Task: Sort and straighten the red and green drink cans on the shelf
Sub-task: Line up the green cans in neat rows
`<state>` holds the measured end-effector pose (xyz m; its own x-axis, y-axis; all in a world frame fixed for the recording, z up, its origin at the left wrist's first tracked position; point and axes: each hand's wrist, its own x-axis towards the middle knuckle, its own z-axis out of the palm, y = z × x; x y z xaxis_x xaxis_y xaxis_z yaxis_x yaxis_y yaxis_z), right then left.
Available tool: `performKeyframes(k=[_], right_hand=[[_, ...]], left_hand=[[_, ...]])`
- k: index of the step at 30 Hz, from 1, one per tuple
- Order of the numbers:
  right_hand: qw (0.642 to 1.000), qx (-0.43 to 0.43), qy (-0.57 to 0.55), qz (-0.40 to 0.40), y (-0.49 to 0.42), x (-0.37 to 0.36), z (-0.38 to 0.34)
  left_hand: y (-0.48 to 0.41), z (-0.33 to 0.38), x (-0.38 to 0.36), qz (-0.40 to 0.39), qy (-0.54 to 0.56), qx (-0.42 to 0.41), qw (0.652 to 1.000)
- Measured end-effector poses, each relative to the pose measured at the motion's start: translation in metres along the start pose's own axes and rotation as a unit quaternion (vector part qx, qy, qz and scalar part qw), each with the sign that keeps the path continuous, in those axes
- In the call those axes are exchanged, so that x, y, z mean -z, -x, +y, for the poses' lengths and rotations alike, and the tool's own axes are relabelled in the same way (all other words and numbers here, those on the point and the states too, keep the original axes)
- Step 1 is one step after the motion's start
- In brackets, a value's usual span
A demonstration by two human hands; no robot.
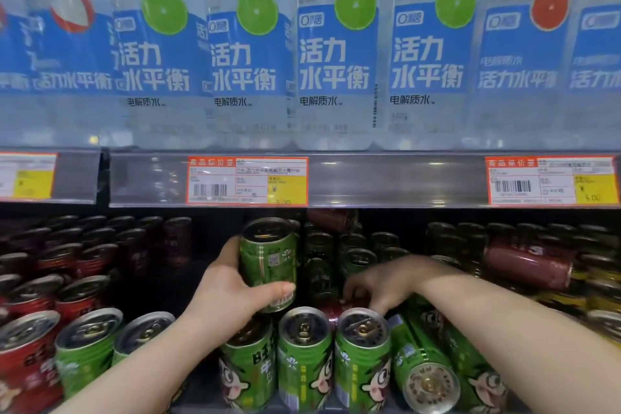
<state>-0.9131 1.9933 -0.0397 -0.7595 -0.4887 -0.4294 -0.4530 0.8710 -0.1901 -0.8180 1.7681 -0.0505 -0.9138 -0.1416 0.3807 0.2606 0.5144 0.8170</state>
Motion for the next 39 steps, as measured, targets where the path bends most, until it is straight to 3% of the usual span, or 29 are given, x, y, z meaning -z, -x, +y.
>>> performKeyframes(k=[7, 11, 16, 19, 24, 34, 39], right_hand=[[0.979, 0.035, -0.168, 0.114, 0.02, 0.006, 0.015], [0.914, 0.084, -0.329, 0.223, 0.032, 0.002, 0.017], [0.857, 0.127, -0.378, 0.327, 0.031, 0.009, -0.009], [0.832, 0.158, -0.408, 0.341, 0.019, 0.014, -0.035], [0.829, 0.19, -0.432, 0.3, -0.021, 0.021, -0.1], [0.872, 0.195, -0.317, 0.318, -0.119, 0.033, -0.229], [0.935, 0.138, -0.18, 0.274, -0.146, 0.019, -0.255]], left_hand=[[-0.002, -0.007, 0.011, 0.003, 0.015, -0.002, 1.0], [-0.002, -0.01, 0.015, 0.012, 0.026, 0.002, 1.0], [-0.003, -0.012, 0.026, 0.023, 0.034, 0.001, 0.999], [-0.002, -0.014, 0.043, 0.046, 0.023, -0.007, 0.999], [0.005, -0.025, 0.086, 0.108, -0.007, -0.006, 0.994], [0.025, -0.055, 0.173, 0.192, -0.037, 0.017, 0.981], [0.026, -0.068, 0.196, 0.209, -0.031, 0.018, 0.977]])
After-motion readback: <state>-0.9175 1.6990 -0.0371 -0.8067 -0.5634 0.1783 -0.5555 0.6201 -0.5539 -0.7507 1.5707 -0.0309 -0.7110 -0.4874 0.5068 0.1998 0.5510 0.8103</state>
